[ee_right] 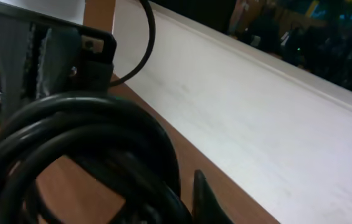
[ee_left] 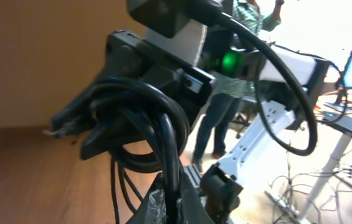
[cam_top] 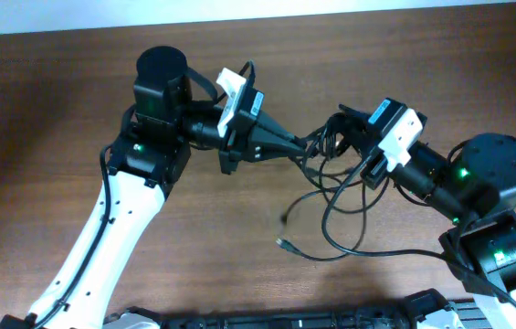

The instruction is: Untangle cables

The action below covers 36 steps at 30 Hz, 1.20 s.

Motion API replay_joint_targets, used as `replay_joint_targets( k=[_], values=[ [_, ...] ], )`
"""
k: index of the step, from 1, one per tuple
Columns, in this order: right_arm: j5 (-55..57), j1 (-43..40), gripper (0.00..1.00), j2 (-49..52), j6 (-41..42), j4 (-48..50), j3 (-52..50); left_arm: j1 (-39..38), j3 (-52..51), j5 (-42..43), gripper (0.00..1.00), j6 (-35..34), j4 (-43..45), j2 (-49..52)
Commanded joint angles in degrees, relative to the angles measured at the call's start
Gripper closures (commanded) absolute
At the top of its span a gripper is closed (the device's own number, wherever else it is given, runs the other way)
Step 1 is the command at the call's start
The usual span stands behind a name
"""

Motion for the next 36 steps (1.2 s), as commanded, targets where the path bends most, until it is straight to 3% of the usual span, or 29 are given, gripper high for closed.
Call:
replay_joint_targets(
  k=[1, 3, 5, 7, 9, 12, 15, 19, 23, 27, 36],
  values=[
    [-0.31, -0.22, 0.96, 0.02, 0.24, -0.79, 1.14, 0.70, 1.18, -5.88, 1.00, 1.07, 0.11, -0.28],
    [1.25, -0.22, 0.96, 0.02, 0.48, -2.34, 1.14, 1.36, 1.18, -10.27, 0.99, -1.09, -0.26, -0.28],
    [5.60, -0.22, 0.96, 0.02, 3.19, -3.82, 1.14, 2.16, 1.20, -15.72, 0.82, -5.03, -0.81, -0.28],
    [12.76, -0.22, 0.96, 0.02, 8.26, -4.98, 1.14, 2.97, 1.20, -19.54, 0.28, -7.93, -1.68, -0.31],
    [18.71, -0.22, 0.96, 0.02, 12.59, -5.66, 1.14, 3.50, 1.20, -20.39, 0.11, -10.62, -1.92, -0.35],
    [26.91, -0.22, 0.96, 0.09, 18.45, -6.73, 1.14, 3.41, 1.20, -20.41, 0.05, -13.38, -1.99, -0.59],
    [32.20, -0.22, 0.96, 0.59, 22.71, -7.58, 1.14, 3.28, 1.20, -20.41, 0.05, -16.35, -1.99, -0.79],
    [33.99, -0.22, 0.96, 1.20, 30.60, -6.84, 1.14, 1.42, 1.20, -20.41, 0.01, -21.64, -2.43, -0.76],
    [30.95, -0.22, 0.96, 2.03, 34.75, -5.99, 1.14, -2.23, 1.20, -20.39, 0.01, -22.01, -2.40, -0.76],
    [24.68, -0.22, 0.96, 2.67, 35.45, -5.57, 1.14, -5.68, 1.20, -20.70, 0.01, -18.16, -2.38, -0.31],
    [16.85, -0.22, 0.96, 3.08, 35.41, -5.31, 1.14, -6.62, 1.20, -24.48, 0.01, -20.85, -1.99, -0.17]
  ],
)
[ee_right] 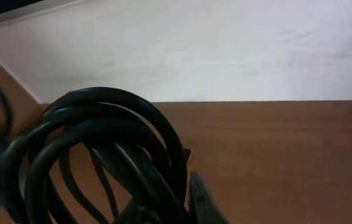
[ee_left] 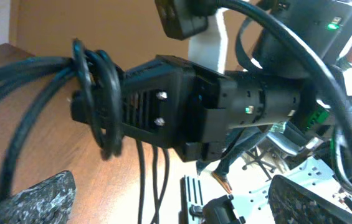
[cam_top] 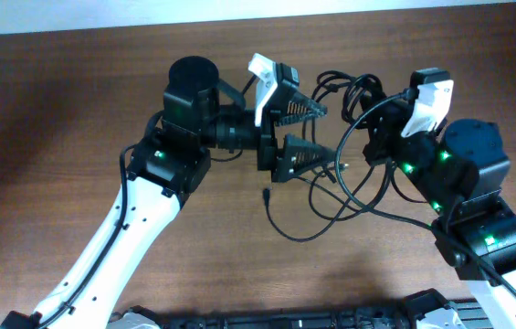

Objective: Untangle cables
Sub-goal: 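Bring the right gripper to the left gripper and grasp the bundle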

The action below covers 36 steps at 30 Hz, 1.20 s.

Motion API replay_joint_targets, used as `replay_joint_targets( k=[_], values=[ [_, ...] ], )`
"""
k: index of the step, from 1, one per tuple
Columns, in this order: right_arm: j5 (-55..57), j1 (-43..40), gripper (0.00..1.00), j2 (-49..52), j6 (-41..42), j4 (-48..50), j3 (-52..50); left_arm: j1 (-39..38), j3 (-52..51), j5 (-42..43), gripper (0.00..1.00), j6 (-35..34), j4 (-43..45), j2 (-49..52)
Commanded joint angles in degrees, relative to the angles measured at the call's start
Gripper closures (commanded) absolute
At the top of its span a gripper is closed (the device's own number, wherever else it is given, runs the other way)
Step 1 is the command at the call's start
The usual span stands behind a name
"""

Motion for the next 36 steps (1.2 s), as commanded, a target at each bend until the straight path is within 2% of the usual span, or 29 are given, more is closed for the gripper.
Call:
replay_joint_targets(
  k=[1, 9, 18, 20, 23, 27, 29, 30, 31, 36],
  values=[
    [-6.05, 0.00, 0.96, 0.28, 0.87, 1.11, 1.09, -0.26, 1.18, -2.86, 0.01, -1.42, 0.50, -0.17],
    [-10.12, 0.04, 0.96, 1.38, 0.85, 1.97, 1.09, -2.23, 1.18, -7.37, 0.01, -1.49, 1.84, 0.11],
    [-15.58, 0.04, 0.96, 1.38, 0.87, 1.99, 1.09, -2.27, 1.18, -7.87, 0.00, -1.66, 1.81, 0.42],
    [-17.03, 0.04, 0.96, 1.38, 0.87, 1.95, 1.09, -2.27, 1.18, -7.87, 0.03, -1.66, 1.79, 0.68],
    [-17.99, 0.04, 0.96, 1.38, 0.87, 1.95, 1.09, -2.27, 1.18, -7.87, 0.15, -1.66, 1.81, 0.90],
    [-18.25, 0.04, 0.96, 1.38, 0.87, 1.95, 1.09, -2.27, 1.18, -7.89, 0.41, -1.66, 2.05, 0.90],
    [-19.17, 0.04, 0.96, 1.40, 0.87, 1.95, 1.09, -2.27, 1.18, -7.89, 0.67, -1.66, 2.25, 0.92],
    [-19.50, 0.04, 0.96, 1.40, 0.87, 1.92, 1.09, -2.27, 1.18, -7.96, 0.85, -1.66, 2.47, 0.96],
    [-19.76, 0.04, 0.96, 1.40, 0.87, 1.88, 1.09, -2.27, 1.18, -8.39, 0.98, -1.66, 2.49, 0.96],
    [-19.85, 0.02, 0.96, 1.38, -0.26, 1.03, 1.09, -2.25, 1.18, -9.57, 1.00, -1.66, 2.43, 0.96]
  ],
)
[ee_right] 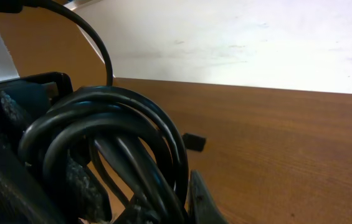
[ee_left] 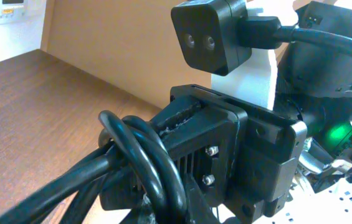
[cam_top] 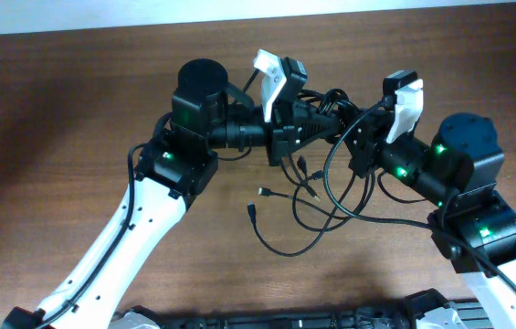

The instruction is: Untangle cables

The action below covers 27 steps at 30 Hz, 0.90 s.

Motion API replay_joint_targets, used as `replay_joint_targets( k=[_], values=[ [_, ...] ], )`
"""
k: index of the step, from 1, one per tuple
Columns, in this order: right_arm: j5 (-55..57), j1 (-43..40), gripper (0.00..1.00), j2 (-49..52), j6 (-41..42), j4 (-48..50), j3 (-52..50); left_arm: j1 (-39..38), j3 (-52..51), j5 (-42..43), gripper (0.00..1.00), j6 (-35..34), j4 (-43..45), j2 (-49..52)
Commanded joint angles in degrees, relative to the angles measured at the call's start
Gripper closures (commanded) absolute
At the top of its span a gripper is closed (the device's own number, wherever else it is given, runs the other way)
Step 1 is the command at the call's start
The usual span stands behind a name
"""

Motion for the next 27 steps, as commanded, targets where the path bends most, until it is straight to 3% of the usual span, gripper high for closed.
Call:
replay_joint_targets(
  k=[1, 2, 4, 7, 16, 18, 20, 27],
  values=[
    [-2.62, 0.04, 0.90, -0.33, -2.21, -0.50, 1.09, -0.07, 1.18, -3.02, 1.00, 0.26, 0.04, 0.44],
    [-2.38, 0.04, 0.71, -0.33, -3.43, -1.09, 1.09, -0.07, 1.18, -5.29, 1.00, 0.00, -0.70, 0.42],
    [-1.77, 0.04, 0.44, -0.33, -6.36, -2.51, 1.09, -0.07, 1.18, -10.03, 1.00, -1.27, -2.84, 0.42],
    [0.28, 0.04, 0.27, -0.33, -10.40, -3.89, 1.09, 0.87, 1.18, -12.09, 1.00, -1.25, -6.34, 0.42],
    [4.13, 0.00, 0.23, -0.33, -12.81, -3.41, 1.09, 3.06, 1.18, -9.44, 1.00, 0.90, -9.99, 0.42],
    [4.04, 0.00, 0.29, -0.33, -15.61, -3.63, 1.09, 3.06, 1.18, -6.93, 1.00, 3.10, -9.97, 0.42],
    [4.04, 0.00, 0.43, -0.33, -19.21, -4.04, 1.09, 3.06, 1.18, -4.35, 1.00, 5.25, -9.99, 0.42],
    [3.82, 0.00, 0.40, -0.50, -26.64, -4.35, 1.09, 3.74, 1.18, 6.49, 1.00, 16.74, -10.80, 0.42]
  ],
)
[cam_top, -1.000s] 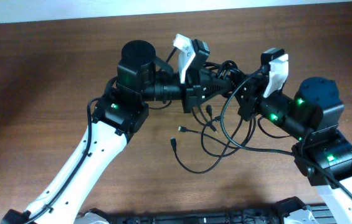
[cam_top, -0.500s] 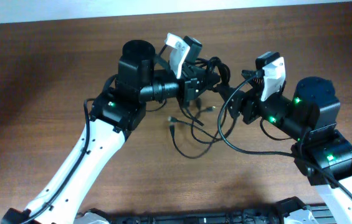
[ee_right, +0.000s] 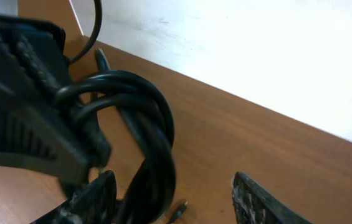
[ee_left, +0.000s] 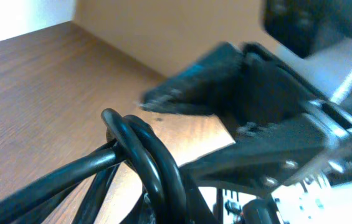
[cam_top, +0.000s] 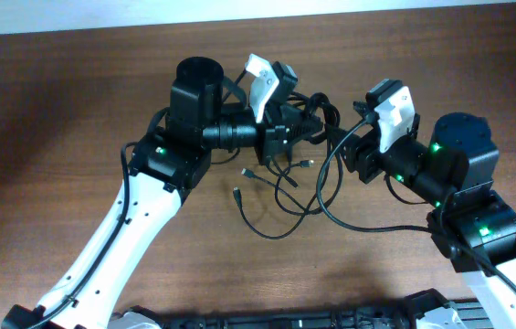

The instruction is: Untangle cables

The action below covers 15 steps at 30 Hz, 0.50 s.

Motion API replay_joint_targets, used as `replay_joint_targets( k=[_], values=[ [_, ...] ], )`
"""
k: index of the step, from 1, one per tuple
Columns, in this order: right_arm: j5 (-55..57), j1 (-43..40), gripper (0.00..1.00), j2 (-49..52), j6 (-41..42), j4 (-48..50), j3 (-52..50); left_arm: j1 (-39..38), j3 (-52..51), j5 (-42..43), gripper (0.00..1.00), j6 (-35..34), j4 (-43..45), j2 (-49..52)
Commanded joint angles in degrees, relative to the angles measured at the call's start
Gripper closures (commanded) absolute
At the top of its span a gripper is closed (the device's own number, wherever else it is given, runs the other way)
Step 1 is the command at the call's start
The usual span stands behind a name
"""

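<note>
A knot of black cables (cam_top: 309, 111) hangs above the brown table, with my left gripper (cam_top: 285, 128) shut on it. In the left wrist view the thick loops (ee_left: 143, 155) fill the space right at my left gripper (ee_left: 176, 208). Loose strands and small plug ends (cam_top: 241, 194) trail down onto the wood, and one wide loop (cam_top: 349, 224) sweeps toward the right arm. My right gripper (cam_top: 351, 157) stands open just right of the knot. In the right wrist view its fingers (ee_right: 95, 199) are spread wide, with the cable loop (ee_right: 157, 143) close to the left one.
The wooden table (cam_top: 57, 110) stretches left and toward the front. A white wall runs along the far edge (cam_top: 422, 7). The two arms' bases stand at the near left and near right. The left gripper's ribbed finger (ee_right: 26, 124) shows in the right wrist view.
My right gripper has opened and let go of the knot, and sits slightly lower and to the left. The left gripper still holds the bundle, and the trailing strands lie a bit further left.
At first both grippers were shut on the knot over the table's middle. Then the left one stood open while the right held the bundle further back. Then both were shut on it again. Now only the left holds it, the right being open.
</note>
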Motion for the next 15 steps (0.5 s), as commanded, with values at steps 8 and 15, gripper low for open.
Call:
replay_joint_targets(
  k=[8, 15],
  values=[
    [-2.97, 0.24, 0.54, -0.72, -6.71, -0.74, 1.09, 1.64, 1.14, 12.68, 1.00, 12.57, -0.76, -0.15],
    [-7.06, 0.24, 0.96, -0.61, -6.78, -0.74, 1.09, 1.62, 1.14, 13.53, 1.00, 12.52, -0.59, -0.15]
  ],
)
